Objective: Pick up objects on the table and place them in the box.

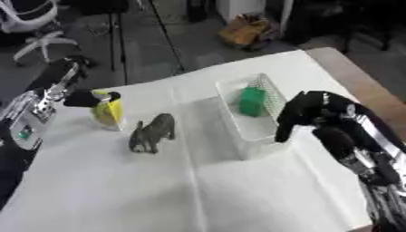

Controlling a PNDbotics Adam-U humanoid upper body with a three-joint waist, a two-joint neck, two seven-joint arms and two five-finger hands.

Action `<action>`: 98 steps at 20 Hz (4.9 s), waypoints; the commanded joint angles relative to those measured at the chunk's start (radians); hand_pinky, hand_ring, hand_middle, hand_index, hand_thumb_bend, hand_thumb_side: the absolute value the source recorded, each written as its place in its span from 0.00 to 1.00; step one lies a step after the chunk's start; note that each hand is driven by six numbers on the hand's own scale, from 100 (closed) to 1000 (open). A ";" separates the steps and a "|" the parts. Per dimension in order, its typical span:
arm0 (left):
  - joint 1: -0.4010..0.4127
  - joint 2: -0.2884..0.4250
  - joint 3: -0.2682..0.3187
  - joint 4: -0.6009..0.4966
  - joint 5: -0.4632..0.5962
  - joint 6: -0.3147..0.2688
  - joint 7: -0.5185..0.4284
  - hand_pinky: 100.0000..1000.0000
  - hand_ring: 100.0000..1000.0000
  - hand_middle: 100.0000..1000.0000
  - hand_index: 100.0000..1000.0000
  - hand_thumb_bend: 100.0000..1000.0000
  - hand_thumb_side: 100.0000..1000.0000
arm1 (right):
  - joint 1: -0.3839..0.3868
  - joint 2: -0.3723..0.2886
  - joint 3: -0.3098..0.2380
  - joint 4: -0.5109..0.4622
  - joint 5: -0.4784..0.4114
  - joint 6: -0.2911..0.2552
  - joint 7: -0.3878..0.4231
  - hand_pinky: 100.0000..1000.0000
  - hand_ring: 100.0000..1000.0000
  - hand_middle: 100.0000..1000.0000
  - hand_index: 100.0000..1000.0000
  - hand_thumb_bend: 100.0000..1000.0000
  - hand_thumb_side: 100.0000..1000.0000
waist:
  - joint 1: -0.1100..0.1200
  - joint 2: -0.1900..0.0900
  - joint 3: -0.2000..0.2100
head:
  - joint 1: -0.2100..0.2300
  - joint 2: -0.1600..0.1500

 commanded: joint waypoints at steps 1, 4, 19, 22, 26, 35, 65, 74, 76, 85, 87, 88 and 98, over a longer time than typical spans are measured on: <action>-0.018 0.036 0.013 -0.009 -0.039 -0.006 -0.042 0.66 0.72 0.77 0.86 0.63 0.35 | -0.010 -0.008 -0.003 -0.019 0.004 -0.002 0.003 0.46 0.47 0.58 0.78 0.24 0.58 | -0.004 0.004 -0.002 | 0.001 -0.007; -0.018 0.038 0.015 -0.013 -0.077 -0.012 -0.055 0.68 0.74 0.79 0.87 0.57 0.34 | -0.010 -0.008 -0.003 -0.020 0.004 -0.004 0.003 0.46 0.46 0.58 0.78 0.24 0.58 | -0.005 0.006 -0.005 | 0.001 -0.009; -0.018 0.051 0.023 -0.021 -0.197 -0.026 -0.001 0.71 0.78 0.78 0.85 0.46 0.36 | -0.014 -0.001 -0.004 -0.020 0.018 -0.005 0.012 0.46 0.46 0.58 0.78 0.23 0.59 | 0.002 0.033 -0.016 | 0.000 -0.021; -0.019 0.054 0.023 -0.019 -0.202 -0.031 -0.036 0.72 0.77 0.77 0.85 0.43 0.36 | -0.015 0.001 -0.004 -0.020 0.023 -0.004 0.014 0.46 0.46 0.58 0.78 0.23 0.59 | 0.004 0.041 -0.017 | 0.000 -0.023; -0.017 0.054 0.026 -0.016 -0.215 -0.031 -0.077 0.72 0.76 0.75 0.83 0.40 0.35 | -0.018 0.003 -0.004 -0.020 0.029 -0.004 0.017 0.46 0.46 0.58 0.78 0.22 0.59 | 0.007 0.053 -0.017 | 0.000 -0.022; -0.019 0.057 0.029 -0.038 -0.220 -0.030 -0.072 0.71 0.77 0.78 0.83 0.50 0.38 | -0.020 0.003 -0.005 -0.020 0.028 -0.005 0.016 0.46 0.46 0.58 0.78 0.22 0.59 | 0.007 0.050 -0.019 | 0.000 -0.017; 0.012 -0.008 0.034 0.008 -0.101 0.248 0.278 0.51 0.64 0.72 0.82 1.00 0.45 | -0.024 0.005 -0.003 -0.024 0.019 -0.012 0.023 0.46 0.46 0.58 0.78 0.22 0.59 | -0.005 0.055 -0.028 | 0.000 -0.019; 0.021 -0.017 0.025 0.030 -0.074 0.253 0.281 0.45 0.56 0.68 0.79 1.00 0.39 | -0.027 0.007 -0.002 -0.022 0.019 -0.011 0.026 0.46 0.46 0.58 0.78 0.22 0.60 | -0.003 0.057 -0.034 | -0.001 -0.020; 0.021 -0.018 0.026 0.033 -0.072 0.256 0.283 0.44 0.56 0.67 0.78 1.00 0.39 | -0.027 0.007 -0.003 -0.021 0.019 -0.010 0.026 0.46 0.46 0.58 0.78 0.22 0.60 | -0.002 0.057 -0.035 | -0.001 -0.020; 0.021 -0.017 0.038 0.033 -0.065 0.282 0.376 0.48 0.60 0.67 0.77 1.00 0.42 | -0.031 0.010 -0.002 -0.021 0.021 -0.012 0.033 0.46 0.46 0.57 0.78 0.21 0.60 | 0.001 0.070 -0.048 | 0.003 -0.035; 0.022 -0.019 0.038 0.035 -0.058 0.277 0.406 0.47 0.59 0.66 0.76 1.00 0.41 | -0.032 0.010 -0.002 -0.021 0.022 -0.012 0.034 0.46 0.46 0.57 0.78 0.21 0.60 | 0.001 0.072 -0.050 | 0.003 -0.035; 0.023 -0.020 0.037 0.035 -0.052 0.273 0.420 0.46 0.57 0.63 0.75 1.00 0.39 | -0.032 0.010 -0.002 -0.021 0.023 -0.012 0.034 0.46 0.46 0.57 0.78 0.21 0.61 | 0.002 0.073 -0.050 | 0.002 -0.035; 0.031 -0.027 0.028 0.057 -0.021 0.268 0.445 0.30 0.43 0.50 0.66 0.86 0.29 | -0.034 0.012 -0.003 -0.019 0.022 -0.011 0.036 0.46 0.46 0.57 0.78 0.21 0.61 | 0.003 0.074 -0.050 | 0.000 -0.035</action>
